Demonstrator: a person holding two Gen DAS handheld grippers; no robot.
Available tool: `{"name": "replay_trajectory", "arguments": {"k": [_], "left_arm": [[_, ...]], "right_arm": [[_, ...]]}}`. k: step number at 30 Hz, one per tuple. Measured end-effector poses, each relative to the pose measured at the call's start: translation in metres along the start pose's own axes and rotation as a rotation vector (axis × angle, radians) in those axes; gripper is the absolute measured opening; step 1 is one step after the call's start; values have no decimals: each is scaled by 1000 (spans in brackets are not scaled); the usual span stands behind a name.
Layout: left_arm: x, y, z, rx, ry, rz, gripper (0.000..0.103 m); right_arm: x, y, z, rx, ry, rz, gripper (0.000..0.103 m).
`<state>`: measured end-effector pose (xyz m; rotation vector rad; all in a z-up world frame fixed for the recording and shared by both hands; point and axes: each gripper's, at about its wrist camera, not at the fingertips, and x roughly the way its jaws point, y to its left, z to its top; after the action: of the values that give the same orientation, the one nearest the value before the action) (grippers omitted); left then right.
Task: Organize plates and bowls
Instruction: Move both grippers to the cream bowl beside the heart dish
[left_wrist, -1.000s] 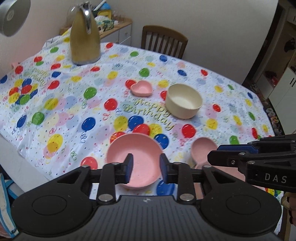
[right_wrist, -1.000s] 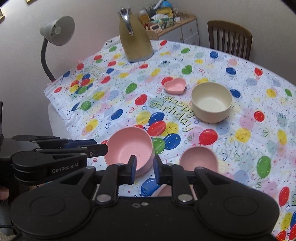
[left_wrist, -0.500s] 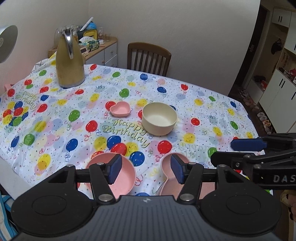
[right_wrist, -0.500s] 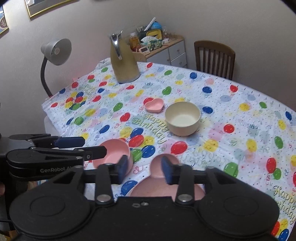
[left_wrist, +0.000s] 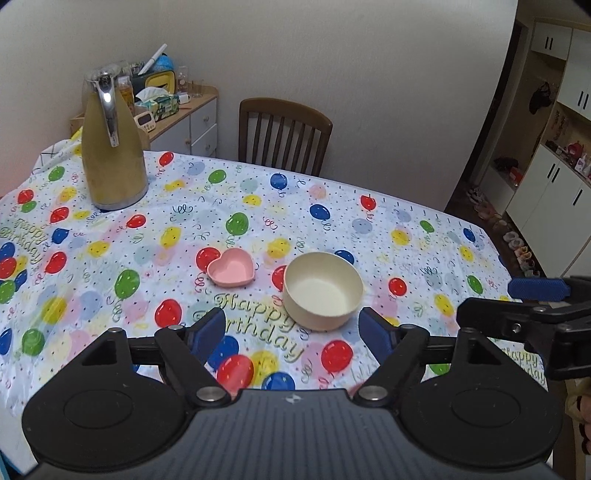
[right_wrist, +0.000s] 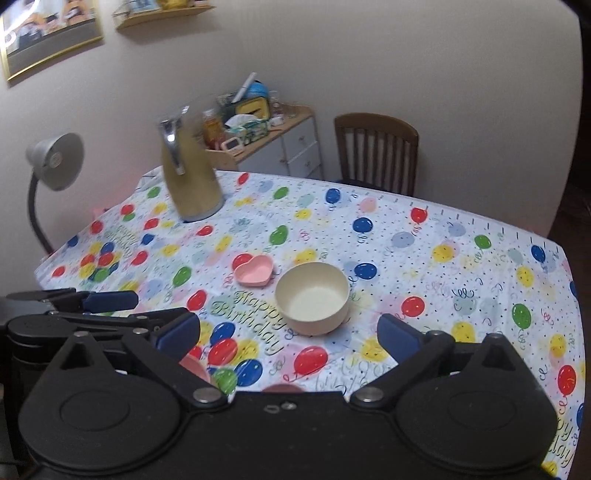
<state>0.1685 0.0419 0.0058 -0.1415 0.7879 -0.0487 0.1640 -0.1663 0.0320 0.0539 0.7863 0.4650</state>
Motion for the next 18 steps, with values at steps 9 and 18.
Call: {"name": "replay_trajectory", "arguments": {"k": [9,18], "left_arm": [[70,22,41,14,40,-40,79],[137,29,55,8,76,-62,79]], "right_arm": [[61,-25,14,174,73,-96,102],[114,-35,17,200,126,-154,90]]}}
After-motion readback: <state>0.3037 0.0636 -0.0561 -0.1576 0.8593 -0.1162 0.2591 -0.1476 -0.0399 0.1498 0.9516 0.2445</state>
